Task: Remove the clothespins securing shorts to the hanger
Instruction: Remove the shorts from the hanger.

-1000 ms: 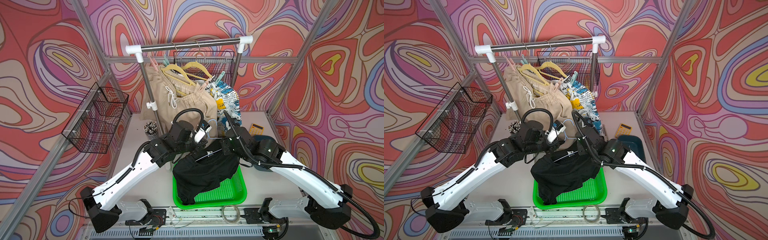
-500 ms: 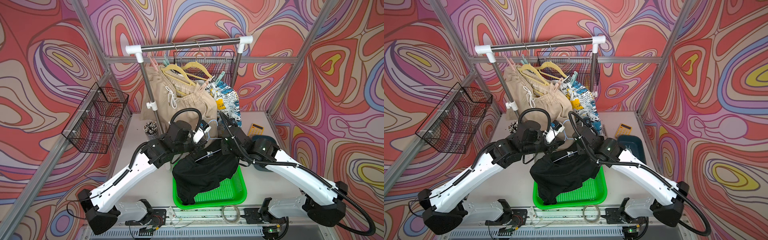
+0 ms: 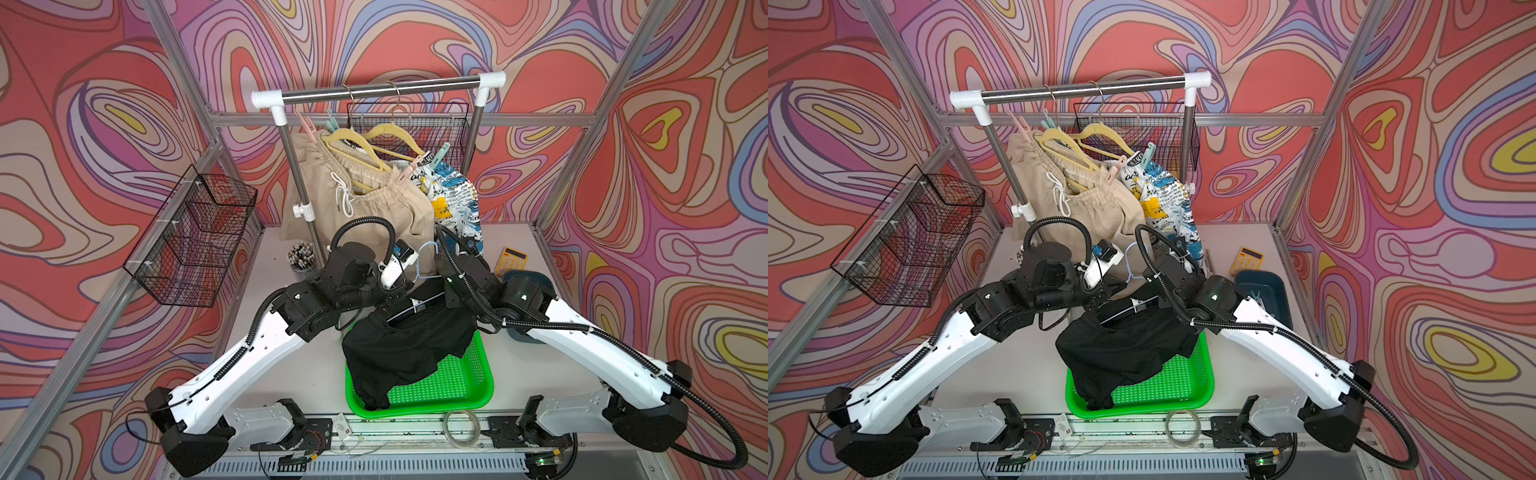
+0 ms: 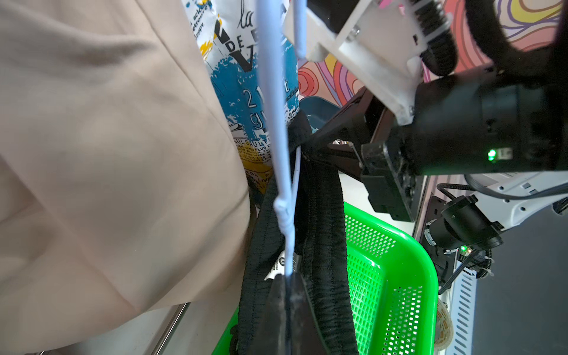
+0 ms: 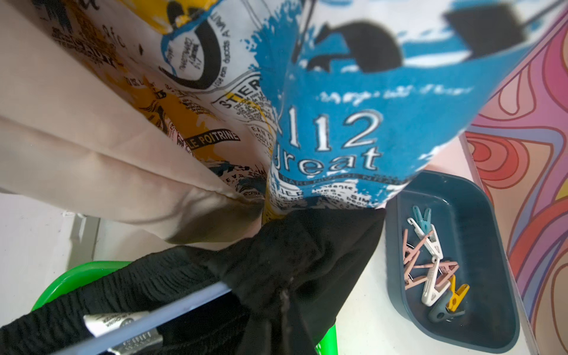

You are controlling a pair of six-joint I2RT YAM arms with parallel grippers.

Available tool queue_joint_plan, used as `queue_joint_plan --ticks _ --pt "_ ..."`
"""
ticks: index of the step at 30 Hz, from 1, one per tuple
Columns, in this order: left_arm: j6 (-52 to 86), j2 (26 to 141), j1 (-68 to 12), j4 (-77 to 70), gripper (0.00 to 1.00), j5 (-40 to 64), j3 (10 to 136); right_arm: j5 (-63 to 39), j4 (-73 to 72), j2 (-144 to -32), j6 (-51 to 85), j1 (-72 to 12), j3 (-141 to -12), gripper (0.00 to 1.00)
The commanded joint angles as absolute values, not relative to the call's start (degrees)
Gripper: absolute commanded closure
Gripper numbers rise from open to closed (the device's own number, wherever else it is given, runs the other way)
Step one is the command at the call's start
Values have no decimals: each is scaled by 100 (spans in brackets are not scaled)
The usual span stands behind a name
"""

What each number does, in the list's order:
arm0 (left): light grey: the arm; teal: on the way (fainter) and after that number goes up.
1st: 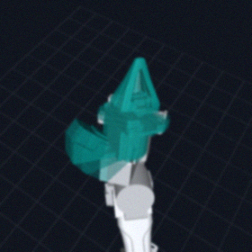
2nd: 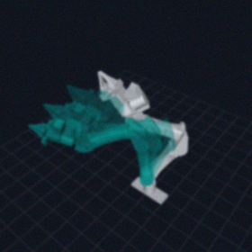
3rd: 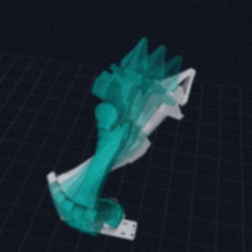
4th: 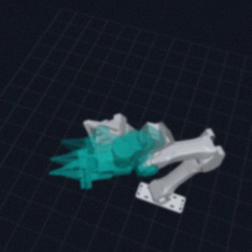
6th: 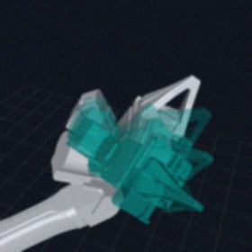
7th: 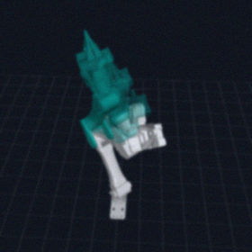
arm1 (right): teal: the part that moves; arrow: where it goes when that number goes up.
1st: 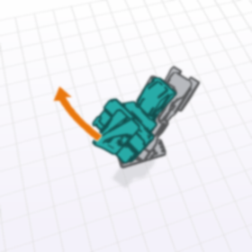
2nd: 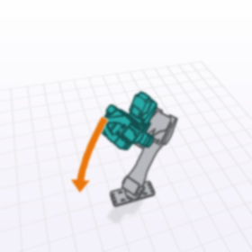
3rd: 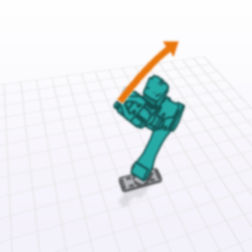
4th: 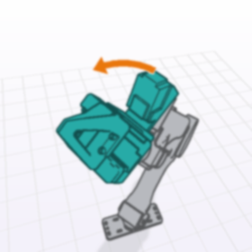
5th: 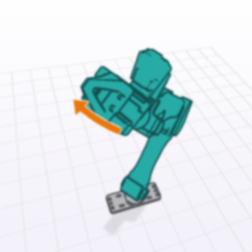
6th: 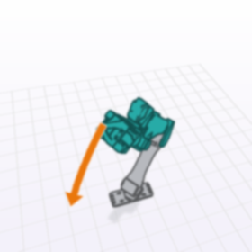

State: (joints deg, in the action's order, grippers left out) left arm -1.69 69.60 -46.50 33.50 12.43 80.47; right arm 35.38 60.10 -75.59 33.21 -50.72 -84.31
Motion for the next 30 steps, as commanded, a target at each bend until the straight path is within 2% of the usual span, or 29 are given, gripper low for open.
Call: queue_joint_plan --ticks 1,10,23,30 --pt "-189 6774 -4625 2971 100 1371 8042 3907 6365 -7409 3497 -5089 -8521 100" --pt "-183 6468 -4622 2923 100 1464 7928 4070 6546 -7085 3528 -4767 -8365 100" --pt "-181 5784 -4476 2720 100 1522 7494 3208 6139 -6618 3176 -3881 -7917 100" --pt "-165 5670 -4377 2650 100 1450 7380 2970 6073 -6539 3197 -3754 -7800 100"
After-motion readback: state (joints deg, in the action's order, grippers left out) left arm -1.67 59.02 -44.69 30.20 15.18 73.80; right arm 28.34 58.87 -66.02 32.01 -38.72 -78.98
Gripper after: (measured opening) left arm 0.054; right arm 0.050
